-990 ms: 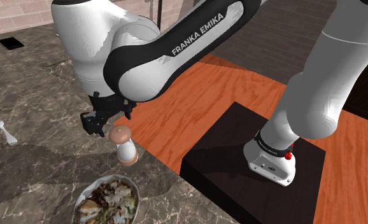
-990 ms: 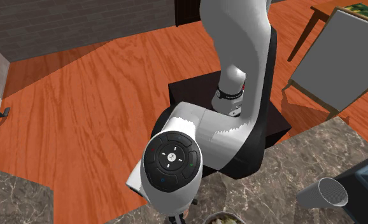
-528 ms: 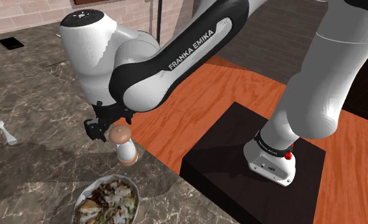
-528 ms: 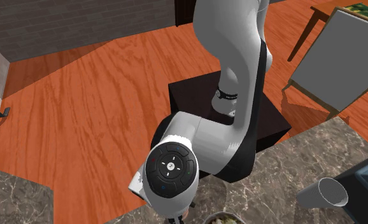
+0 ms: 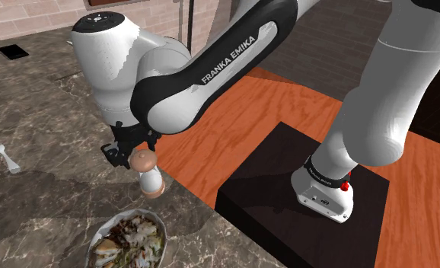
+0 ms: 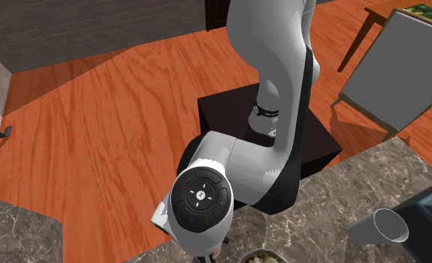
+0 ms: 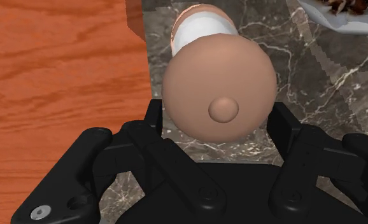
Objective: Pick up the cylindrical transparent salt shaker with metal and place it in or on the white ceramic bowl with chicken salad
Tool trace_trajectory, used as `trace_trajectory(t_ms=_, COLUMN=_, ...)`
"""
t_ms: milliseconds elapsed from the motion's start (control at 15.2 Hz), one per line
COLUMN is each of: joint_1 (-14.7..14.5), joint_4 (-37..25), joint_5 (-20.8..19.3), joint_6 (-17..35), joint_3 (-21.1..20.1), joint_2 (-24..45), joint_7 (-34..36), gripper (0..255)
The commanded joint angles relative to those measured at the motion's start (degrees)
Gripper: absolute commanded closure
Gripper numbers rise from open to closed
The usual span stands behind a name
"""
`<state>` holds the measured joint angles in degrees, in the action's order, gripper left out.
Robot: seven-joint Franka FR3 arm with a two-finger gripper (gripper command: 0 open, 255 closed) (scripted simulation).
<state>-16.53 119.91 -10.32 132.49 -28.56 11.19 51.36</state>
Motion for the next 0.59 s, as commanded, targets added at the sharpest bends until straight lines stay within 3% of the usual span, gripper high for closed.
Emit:
trace_trajectory(t_ms=0, joint_1=-0.01, joint_4=0.03, joint_5=0.01, joint_6=-0.01, joint_3=-0.01, joint_2=0.03, joint_7=0.00, gripper=255)
trace_trajectory(t_ms=528, joint_1=0.17, joint_4=-0.51, joint_5=0.76, joint_6=-1.34, joint_3=-0.21, joint_2=-0.91, joint_7=-0.56, gripper=255)
